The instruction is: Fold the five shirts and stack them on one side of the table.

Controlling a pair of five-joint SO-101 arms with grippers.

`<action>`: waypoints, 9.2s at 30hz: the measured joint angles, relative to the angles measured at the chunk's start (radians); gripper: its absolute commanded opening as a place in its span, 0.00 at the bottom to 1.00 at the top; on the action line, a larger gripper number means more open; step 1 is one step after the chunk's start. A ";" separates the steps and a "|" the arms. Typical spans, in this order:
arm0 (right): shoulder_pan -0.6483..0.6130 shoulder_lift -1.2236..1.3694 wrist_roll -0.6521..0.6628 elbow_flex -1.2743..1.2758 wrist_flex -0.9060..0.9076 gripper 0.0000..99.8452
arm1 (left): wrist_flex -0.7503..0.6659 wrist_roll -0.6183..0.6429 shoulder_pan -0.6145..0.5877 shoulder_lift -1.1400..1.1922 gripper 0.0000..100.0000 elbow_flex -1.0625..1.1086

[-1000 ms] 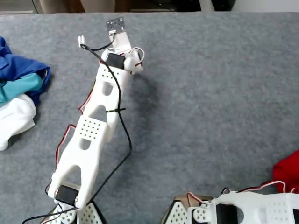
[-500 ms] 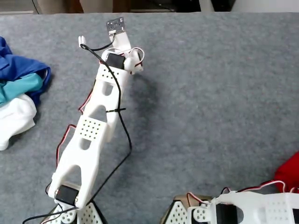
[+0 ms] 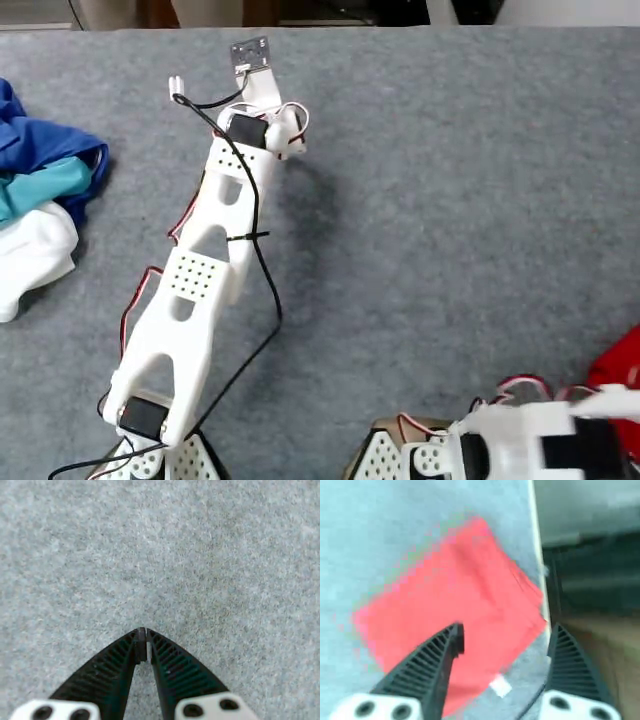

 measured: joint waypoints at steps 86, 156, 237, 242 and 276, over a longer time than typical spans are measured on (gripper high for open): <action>-1.298 0.493 0.071 -1.143 0.539 0.10 | 0.365 -0.232 -0.106 -0.744 0.02 0.006; -1.088 0.304 0.242 -0.704 0.539 0.10 | 0.431 -0.373 0.276 -0.690 0.18 0.104; -1.424 0.934 0.249 -1.587 0.540 0.23 | 0.422 -0.921 -0.043 -1.464 0.02 1.699; -1.370 0.694 0.249 -1.303 0.542 0.19 | 0.422 -1.002 -0.141 -1.614 0.02 1.700; -1.369 0.402 0.052 0.051 0.078 0.19 | 0.430 -1.252 -0.480 -2.219 0.20 1.886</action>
